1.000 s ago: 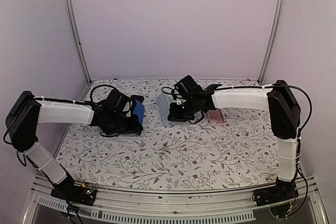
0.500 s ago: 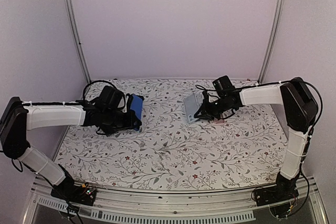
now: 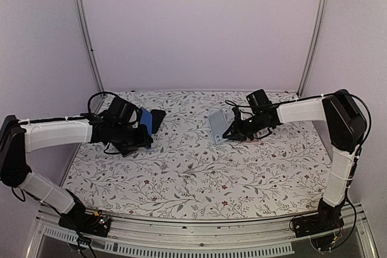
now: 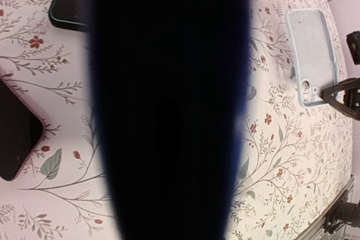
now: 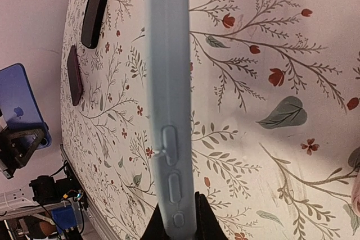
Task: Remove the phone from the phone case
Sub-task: Place the phone case at the center of the board.
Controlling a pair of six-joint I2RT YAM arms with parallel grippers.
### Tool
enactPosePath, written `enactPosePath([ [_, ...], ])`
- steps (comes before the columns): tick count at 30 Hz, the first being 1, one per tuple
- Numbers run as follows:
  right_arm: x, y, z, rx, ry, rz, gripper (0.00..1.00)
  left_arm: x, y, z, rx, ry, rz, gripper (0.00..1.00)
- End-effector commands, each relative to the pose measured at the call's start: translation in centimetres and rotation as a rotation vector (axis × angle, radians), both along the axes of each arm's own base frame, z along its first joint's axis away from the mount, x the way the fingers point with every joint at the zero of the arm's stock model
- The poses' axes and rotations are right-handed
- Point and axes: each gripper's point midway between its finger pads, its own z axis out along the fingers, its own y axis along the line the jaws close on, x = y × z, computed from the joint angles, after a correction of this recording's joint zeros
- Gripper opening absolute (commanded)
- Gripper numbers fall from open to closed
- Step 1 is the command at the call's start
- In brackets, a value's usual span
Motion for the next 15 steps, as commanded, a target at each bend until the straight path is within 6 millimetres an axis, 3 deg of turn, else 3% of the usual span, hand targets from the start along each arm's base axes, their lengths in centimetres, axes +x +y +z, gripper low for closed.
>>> enactPosePath([
  [1,0.0,-0.4,0.2,0.020,-0.019,0.016,0.06,0.9,3.2,1.4,0.026,-0.036,0.134,0.00],
  [8,-0.3,-0.7,-0.9,0.010,-0.012,0.021,0.12,-0.6,8.4,0.0,0.111,0.016,0.313,0.00],
  [15,0.1,-1.5,-1.6,-0.013,-0.033,0.017,0.35,-3.5,14.5,-1.6,0.185,0.068,0.522,0.00],
])
